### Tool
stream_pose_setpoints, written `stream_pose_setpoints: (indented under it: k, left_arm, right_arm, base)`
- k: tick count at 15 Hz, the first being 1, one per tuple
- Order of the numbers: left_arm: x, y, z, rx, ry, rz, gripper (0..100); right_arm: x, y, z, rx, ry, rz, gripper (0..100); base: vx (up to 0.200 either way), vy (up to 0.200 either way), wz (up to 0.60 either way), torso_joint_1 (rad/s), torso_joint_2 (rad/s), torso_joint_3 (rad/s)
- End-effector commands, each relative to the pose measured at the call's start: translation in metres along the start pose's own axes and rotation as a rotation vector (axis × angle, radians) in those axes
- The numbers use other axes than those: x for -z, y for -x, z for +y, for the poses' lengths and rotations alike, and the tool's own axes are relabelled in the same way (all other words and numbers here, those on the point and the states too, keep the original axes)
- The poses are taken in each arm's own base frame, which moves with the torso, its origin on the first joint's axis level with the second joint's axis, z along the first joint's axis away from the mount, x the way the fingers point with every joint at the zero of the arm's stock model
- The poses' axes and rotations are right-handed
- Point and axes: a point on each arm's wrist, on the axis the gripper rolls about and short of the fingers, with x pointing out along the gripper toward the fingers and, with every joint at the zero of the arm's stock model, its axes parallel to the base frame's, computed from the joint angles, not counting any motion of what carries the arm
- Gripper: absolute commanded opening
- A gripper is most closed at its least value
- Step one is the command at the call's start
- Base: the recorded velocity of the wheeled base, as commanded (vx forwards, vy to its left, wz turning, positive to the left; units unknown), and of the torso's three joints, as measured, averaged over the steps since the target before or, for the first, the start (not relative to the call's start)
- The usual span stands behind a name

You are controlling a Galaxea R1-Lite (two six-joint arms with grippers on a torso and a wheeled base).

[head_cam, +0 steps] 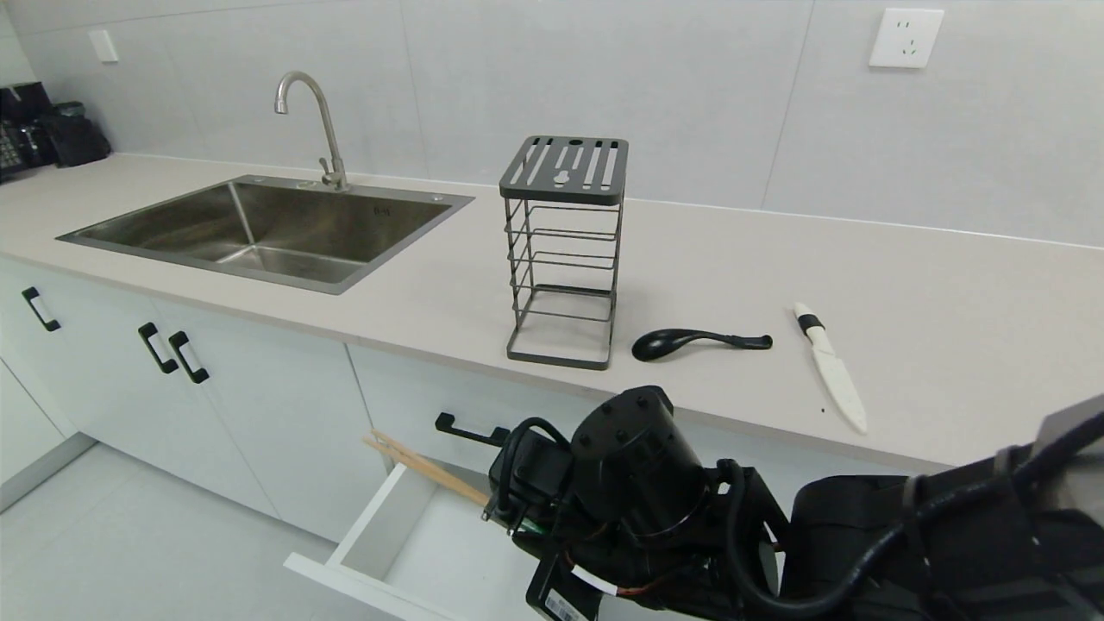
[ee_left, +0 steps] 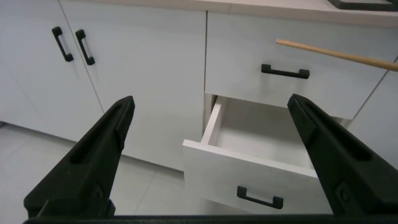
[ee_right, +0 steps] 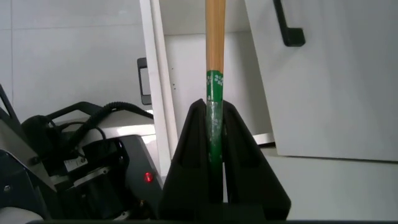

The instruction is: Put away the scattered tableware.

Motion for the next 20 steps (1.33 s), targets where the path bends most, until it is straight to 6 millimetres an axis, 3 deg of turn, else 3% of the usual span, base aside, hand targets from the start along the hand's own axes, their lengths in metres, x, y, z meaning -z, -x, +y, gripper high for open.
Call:
stream_pose_setpoints:
  k: [1, 6, 12, 16, 20]
  left_arm:
    - [0.000, 0.000, 0.000, 0.000, 0.000, 0.002, 100]
    - [0.000, 0.000, 0.000, 0.000, 0.000, 0.002, 100]
    - [0.000, 0.000, 0.000, 0.000, 0.000, 0.002, 100]
    - [0.000, 0.000, 0.000, 0.000, 0.000, 0.002, 100]
    - [0.000, 0.000, 0.000, 0.000, 0.000, 0.002, 100]
  right_arm:
    - [0.001, -0.008, 0.000, -0.002, 0.002, 0.010, 0]
    - [0.000, -0.033, 0.001, -0.005, 0.002, 0.026, 0]
    - [-0.001, -0.073, -0.005, 0.005, -0.009, 0.035, 0]
    - [0.005, -0.084, -0.005, 0.004, -0.011, 0.055, 0]
    - [0.007, -0.093, -0.007, 0.007, -0.015, 0.062, 0]
  base:
    - [0.000, 0.000, 0.00, -0.188, 0.35, 0.178]
    - [0.000, 0.000, 0.00, -0.140, 0.26, 0.121]
    - [0.000, 0.000, 0.00, -0.014, 0.03, 0.014]
    - [0.000, 0.000, 0.00, -0.020, 0.04, 0.021]
    - [0.000, 0.000, 0.00, -0.200, 0.38, 0.167]
